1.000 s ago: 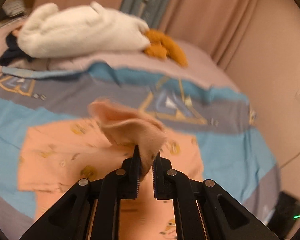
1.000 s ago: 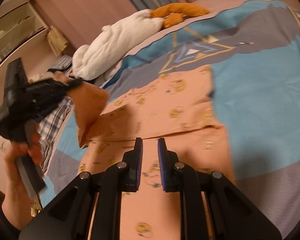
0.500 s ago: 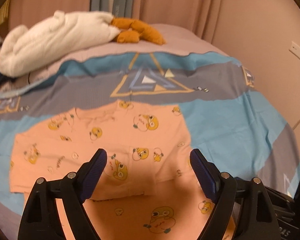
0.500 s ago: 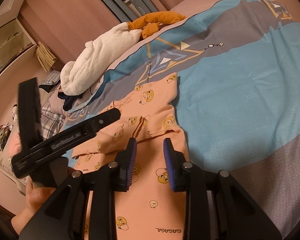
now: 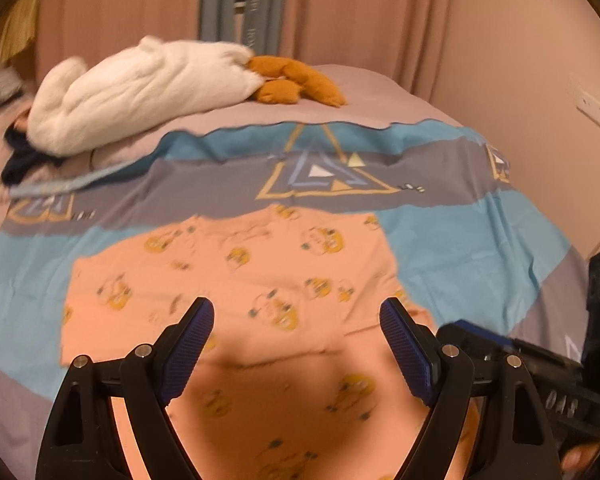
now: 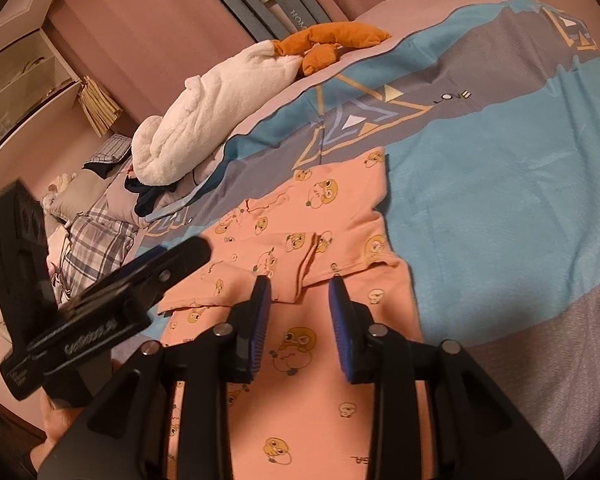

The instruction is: Fold small clothes

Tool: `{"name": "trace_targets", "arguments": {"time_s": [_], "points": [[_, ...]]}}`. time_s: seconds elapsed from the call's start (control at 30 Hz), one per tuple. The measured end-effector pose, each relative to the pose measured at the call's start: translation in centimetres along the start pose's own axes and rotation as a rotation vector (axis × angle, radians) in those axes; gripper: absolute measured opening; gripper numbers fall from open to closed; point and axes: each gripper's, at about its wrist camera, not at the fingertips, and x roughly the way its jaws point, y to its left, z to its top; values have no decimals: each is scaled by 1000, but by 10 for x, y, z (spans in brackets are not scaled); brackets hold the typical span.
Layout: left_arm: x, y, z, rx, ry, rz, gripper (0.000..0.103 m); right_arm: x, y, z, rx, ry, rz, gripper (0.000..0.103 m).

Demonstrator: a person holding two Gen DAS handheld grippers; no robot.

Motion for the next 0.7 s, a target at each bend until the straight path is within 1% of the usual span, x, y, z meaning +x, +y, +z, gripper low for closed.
{"name": "trace_targets", "arguments": {"time_s": [0.1,0.13,0.27,0.43,0.47,0.53,0.57,0.63,0.67,0.7], "points": [[-7,36,-12,-79,24,9,85,10,-1,0,27,31,7,39],[-10,54,-17,-114,27,21,85,14,-2,0,36,42,10,39],[-19,107,-34,-201,36,84,85,34,-4,2,51,89,20,39],[-21,156,-51,-287,64,153,85,70,7,11,21,137,21,39],[-22,161,-53,-301,66,158,85,81,9,14,15,149,19,39],[-23,171,-59,-327,71,166,85,103,14,19,-6,177,-20,39],[-23,174,-61,-334,73,168,85,118,16,22,-26,197,-66,39],[-21,179,-64,-343,77,172,85,136,17,24,-46,224,-106,39],[-21,183,-67,-349,81,172,85,142,18,25,-48,232,-111,37],[-20,185,-69,-354,85,171,85,144,21,25,-55,232,-113,31]]}}
